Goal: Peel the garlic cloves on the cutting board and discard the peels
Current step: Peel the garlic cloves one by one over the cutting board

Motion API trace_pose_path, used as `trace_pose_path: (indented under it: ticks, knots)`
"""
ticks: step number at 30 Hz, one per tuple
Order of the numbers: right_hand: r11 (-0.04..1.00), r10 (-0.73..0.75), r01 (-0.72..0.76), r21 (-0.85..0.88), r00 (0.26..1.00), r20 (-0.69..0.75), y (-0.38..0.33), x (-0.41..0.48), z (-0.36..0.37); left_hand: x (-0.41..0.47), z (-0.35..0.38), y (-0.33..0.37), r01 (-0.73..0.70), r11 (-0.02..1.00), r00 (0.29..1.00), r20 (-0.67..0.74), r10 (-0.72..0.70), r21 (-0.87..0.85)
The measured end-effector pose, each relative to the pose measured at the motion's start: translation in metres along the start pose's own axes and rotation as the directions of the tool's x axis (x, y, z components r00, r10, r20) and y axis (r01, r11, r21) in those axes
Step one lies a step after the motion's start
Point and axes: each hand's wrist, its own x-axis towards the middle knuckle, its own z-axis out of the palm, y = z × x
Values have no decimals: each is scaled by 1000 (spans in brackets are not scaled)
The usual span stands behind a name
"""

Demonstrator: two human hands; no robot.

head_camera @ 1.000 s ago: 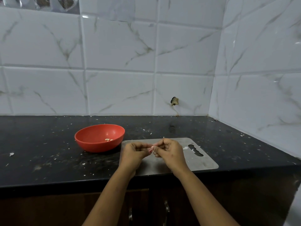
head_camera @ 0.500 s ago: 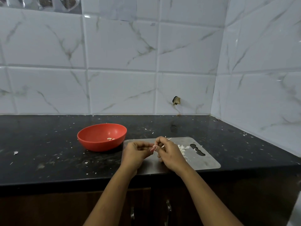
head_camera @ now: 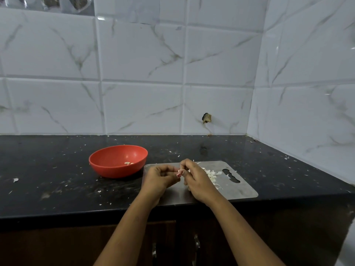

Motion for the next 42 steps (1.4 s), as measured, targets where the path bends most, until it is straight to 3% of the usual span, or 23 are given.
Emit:
trace_pose_path:
  ticks: [12,19,25,30,35,42]
  knots:
    - [999,33,-33,-12,999,-38,-3,-3,1,-5,3,7,22,989,997,-73,-33,-144]
    - [998,53,-54,-9,998,-45,-3,-4,0,-5,3,7,43,990,994,-93,-55,-132]
    - [992,71,-62,107,994,-83,-3,-5,1,-6,3,7,22,990,995,-96,-35,-139]
    - [998,57,-62,-23,982,-178,-1,-6,6,-6,5,4,-6,999,992,-129,-1,-49]
    - [972,10,-45,-230,989,-149,-3,-8,8,-7,7,2,-22,995,983,-180,40,101]
    - [918,-42,-18,-395,989,-142,-2,-10,11,-6,11,1,-22,980,976,-208,64,198]
